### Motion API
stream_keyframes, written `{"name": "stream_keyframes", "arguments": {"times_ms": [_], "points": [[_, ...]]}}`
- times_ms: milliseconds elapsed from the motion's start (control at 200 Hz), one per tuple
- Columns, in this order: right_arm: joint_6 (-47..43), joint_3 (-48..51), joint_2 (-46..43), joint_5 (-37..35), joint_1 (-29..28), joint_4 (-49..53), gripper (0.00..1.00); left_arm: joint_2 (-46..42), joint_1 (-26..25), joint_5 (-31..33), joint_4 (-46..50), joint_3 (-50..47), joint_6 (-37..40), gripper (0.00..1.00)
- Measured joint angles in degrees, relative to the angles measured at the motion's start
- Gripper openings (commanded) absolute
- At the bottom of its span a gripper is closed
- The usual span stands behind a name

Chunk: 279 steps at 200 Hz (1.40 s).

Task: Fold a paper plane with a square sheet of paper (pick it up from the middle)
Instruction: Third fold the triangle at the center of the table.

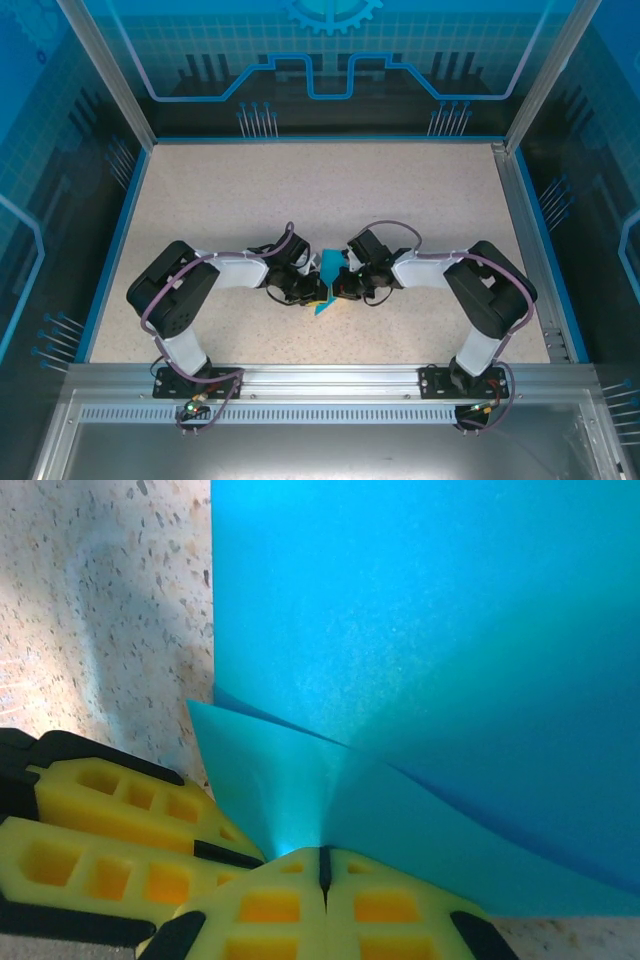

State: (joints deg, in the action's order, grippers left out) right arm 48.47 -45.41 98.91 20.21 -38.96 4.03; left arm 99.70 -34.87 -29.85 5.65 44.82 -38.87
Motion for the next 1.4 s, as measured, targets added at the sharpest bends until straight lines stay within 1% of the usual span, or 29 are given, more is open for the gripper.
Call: {"name": "stream_keyframes", "arguments": {"times_ms": [90,265,540,885,1100,1210,1315,1395], "points": [[0.0,0.4,0.0,0.2,0.4,-0.6,0.04,0.0,0.0,0.1,0.0,0.0,0.0,0.14],[0.0,2.4,0.0,3.6,2.5,-3.9,0.05,0.1,0.0,0.5,-0.1,0.0,0.1,0.13],[-0.9,5.5,0.0,8.0,9.4,-9.0,0.06,0.5,0.0,0.4,-1.1,0.0,0.2,0.13],[-2.0,6.5,0.0,9.0,13.9,-10.8,0.07,0.7,0.0,0.2,-2.0,-0.4,0.2,0.13],[-2.5,6.5,-1.9,5.7,15.4,-8.9,0.08,0.6,0.0,0.0,-2.5,-0.7,0.2,0.13],[-3.2,6.4,-4.4,4.6,15.2,-6.5,0.09,0.6,0.0,0.0,-2.6,-0.7,0.2,0.13],[-3.9,5.0,-6.8,3.7,13.6,-3.6,0.09,0.5,0.0,0.0,-2.6,-0.7,0.2,0.13],[-4.0,3.0,-7.1,3.4,10.9,-3.1,0.09,0.5,0.0,0.0,-2.6,-0.7,0.2,0.13]]}}
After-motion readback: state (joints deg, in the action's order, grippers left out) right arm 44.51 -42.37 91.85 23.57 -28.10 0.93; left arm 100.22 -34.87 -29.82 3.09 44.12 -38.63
